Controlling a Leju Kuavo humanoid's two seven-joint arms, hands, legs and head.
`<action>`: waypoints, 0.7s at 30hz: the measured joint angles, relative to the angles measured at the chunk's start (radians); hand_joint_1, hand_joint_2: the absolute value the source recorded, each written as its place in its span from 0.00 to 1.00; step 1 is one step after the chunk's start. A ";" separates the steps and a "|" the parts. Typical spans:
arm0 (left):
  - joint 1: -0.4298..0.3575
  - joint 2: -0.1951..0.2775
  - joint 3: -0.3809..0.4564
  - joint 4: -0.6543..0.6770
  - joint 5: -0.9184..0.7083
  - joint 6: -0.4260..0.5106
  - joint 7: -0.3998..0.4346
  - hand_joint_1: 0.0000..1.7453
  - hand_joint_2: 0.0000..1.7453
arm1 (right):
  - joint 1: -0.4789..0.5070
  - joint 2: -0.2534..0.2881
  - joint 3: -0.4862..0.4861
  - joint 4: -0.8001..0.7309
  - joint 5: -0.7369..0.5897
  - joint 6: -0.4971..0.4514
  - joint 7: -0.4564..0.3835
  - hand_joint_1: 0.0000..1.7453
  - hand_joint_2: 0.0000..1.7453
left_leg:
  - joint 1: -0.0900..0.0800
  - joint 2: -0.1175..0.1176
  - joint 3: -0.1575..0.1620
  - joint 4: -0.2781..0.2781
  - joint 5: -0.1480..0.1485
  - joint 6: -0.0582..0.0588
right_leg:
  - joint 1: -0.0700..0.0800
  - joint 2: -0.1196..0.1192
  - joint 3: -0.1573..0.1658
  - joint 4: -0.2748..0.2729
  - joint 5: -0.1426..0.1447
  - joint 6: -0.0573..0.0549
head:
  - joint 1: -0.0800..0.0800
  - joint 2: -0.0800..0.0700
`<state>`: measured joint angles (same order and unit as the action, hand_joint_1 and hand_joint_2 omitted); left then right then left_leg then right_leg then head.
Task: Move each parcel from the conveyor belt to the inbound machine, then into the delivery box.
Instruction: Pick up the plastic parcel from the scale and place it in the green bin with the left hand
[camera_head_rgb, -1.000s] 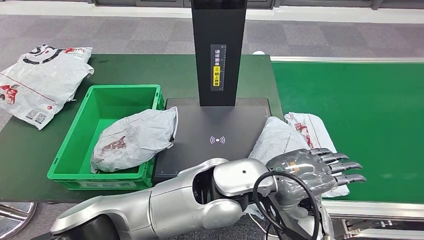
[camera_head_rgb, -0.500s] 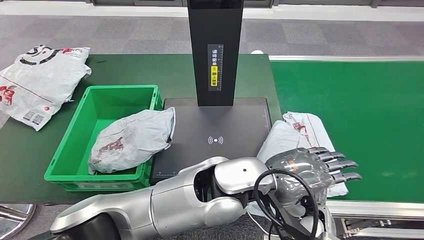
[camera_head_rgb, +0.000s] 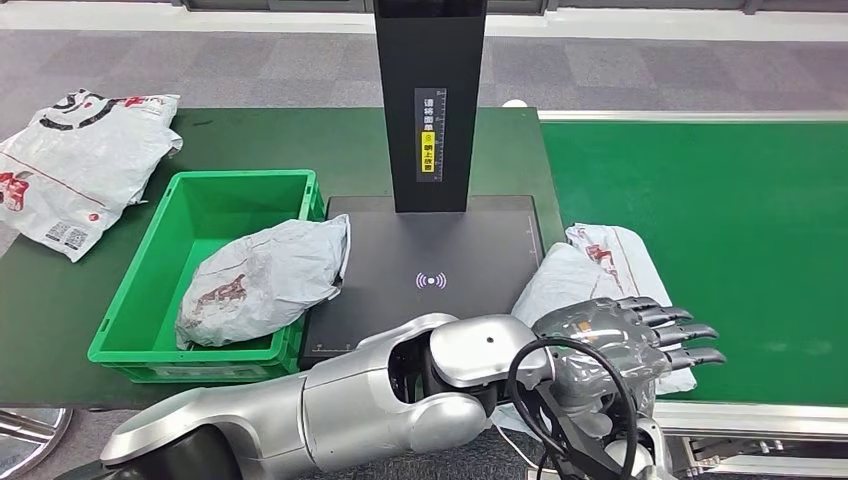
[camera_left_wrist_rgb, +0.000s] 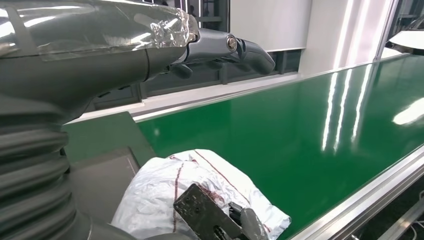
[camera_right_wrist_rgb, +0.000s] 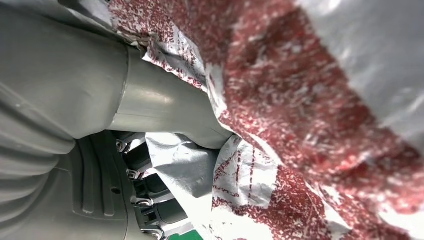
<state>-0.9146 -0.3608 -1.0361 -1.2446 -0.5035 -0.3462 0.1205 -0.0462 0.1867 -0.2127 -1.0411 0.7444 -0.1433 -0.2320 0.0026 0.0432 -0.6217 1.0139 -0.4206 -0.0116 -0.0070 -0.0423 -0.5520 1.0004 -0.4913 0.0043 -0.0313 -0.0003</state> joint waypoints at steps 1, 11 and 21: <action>0.000 0.000 0.000 0.000 0.000 0.001 -0.002 0.00 1.00 | 0.000 -0.001 0.000 0.001 0.000 -0.002 -0.011 1.00 1.00 | 0.000 0.000 0.000 0.000 0.000 0.000 | 0.000 0.000 0.000 0.000 0.000 0.000 | 0.000 0.000; 0.001 0.001 -0.011 0.008 0.014 0.001 -0.062 0.00 1.00 | -0.140 -0.018 0.023 0.023 -0.032 -0.032 0.059 1.00 1.00 | -0.001 0.005 -0.001 0.000 0.002 0.001 | -0.002 0.004 -0.003 0.002 0.003 0.001 | 0.000 0.000; 0.006 0.000 -0.019 0.006 -0.007 0.007 -0.046 0.00 1.00 | -0.283 -0.021 0.123 0.030 -0.024 -0.003 0.118 1.00 1.00 | -0.002 -0.003 -0.003 0.000 0.005 0.003 | -0.003 -0.004 -0.003 0.003 0.004 0.001 | 0.000 0.000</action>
<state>-0.9085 -0.3609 -1.0552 -1.2390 -0.5109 -0.3393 0.0744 -0.3296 0.1658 -0.0893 -1.0109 0.7203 -0.1462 -0.1140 0.0010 0.0405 -0.6250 1.0142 -0.4158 -0.0090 -0.0098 -0.0459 -0.5545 1.0029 -0.4875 0.0054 -0.0313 0.0000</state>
